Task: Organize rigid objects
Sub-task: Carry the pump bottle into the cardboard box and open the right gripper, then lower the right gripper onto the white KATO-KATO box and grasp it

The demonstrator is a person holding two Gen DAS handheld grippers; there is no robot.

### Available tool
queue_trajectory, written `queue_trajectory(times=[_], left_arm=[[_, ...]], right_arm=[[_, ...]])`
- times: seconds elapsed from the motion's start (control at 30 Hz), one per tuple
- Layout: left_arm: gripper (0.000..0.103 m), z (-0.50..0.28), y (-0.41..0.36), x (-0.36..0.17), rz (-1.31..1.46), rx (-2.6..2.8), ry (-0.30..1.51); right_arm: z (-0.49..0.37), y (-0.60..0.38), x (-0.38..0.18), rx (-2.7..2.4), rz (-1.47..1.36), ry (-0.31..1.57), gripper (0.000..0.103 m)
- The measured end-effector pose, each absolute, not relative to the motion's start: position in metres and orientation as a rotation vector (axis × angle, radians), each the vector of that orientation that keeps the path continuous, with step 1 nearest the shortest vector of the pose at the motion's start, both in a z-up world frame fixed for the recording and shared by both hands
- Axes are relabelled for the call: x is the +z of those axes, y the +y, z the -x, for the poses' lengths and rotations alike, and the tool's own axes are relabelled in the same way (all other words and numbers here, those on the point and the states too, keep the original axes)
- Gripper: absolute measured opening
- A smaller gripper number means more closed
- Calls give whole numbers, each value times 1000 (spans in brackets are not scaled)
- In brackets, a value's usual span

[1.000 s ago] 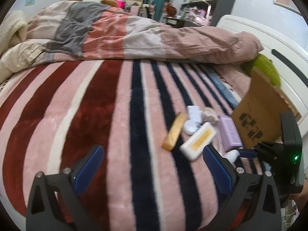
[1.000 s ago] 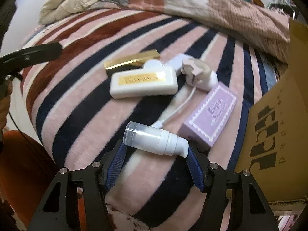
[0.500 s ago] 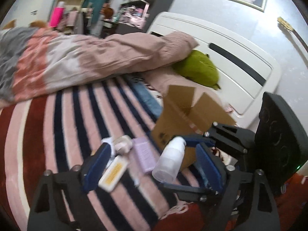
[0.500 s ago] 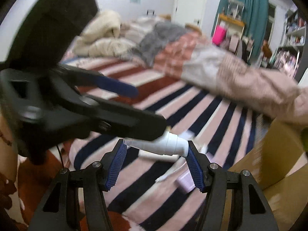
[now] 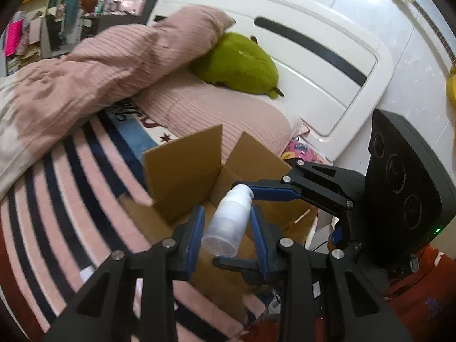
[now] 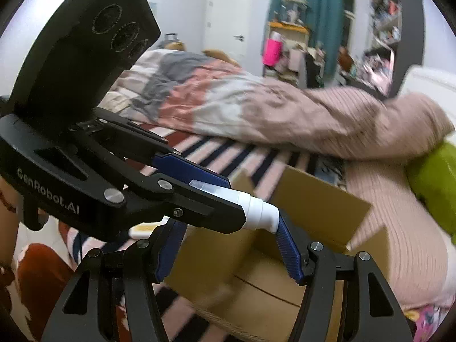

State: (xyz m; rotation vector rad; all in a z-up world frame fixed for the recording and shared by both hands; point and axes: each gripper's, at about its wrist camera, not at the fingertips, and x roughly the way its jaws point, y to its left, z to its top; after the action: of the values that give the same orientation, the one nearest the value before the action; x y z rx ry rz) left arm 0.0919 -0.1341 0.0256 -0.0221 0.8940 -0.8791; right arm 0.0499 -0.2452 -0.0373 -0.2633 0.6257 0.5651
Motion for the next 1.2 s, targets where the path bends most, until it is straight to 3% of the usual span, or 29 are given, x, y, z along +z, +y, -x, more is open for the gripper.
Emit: queue_trajectory(times=[0.2, 0.27, 0.33, 0.4, 0.5, 0.6, 0.7, 0.93, 1.2], left_arm=[[30, -112, -172, 10, -54, -856, 994], [40, -113, -175, 7, -83, -812, 1004], [63, -111, -170, 9, -87, -772, 984], [65, -105, -150, 18, -40, -740, 946], [77, -92, -116, 28, -7, -576, 895], [78, -69, -79, 36, -2, -439, 830], [90, -45, -35, 34, 63, -331, 780], [90, -8, 53, -7, 127, -96, 767], [90, -2, 100, -62, 200, -103, 837]], right_arm=[[-74, -276, -53, 516, 253, 767, 59], [-79, -280, -58, 515, 241, 813, 60], [-81, -283, -59, 506, 241, 843, 73], [-76, -283, -56, 501, 253, 822, 80], [-64, -276, -52, 527, 276, 770, 84], [-43, -259, -44, 586, 302, 690, 90], [-23, -228, -41, 646, 346, 632, 103], [-1, -142, -59, 897, 376, 649, 103], [-20, -70, -145, 912, 452, 845, 103]])
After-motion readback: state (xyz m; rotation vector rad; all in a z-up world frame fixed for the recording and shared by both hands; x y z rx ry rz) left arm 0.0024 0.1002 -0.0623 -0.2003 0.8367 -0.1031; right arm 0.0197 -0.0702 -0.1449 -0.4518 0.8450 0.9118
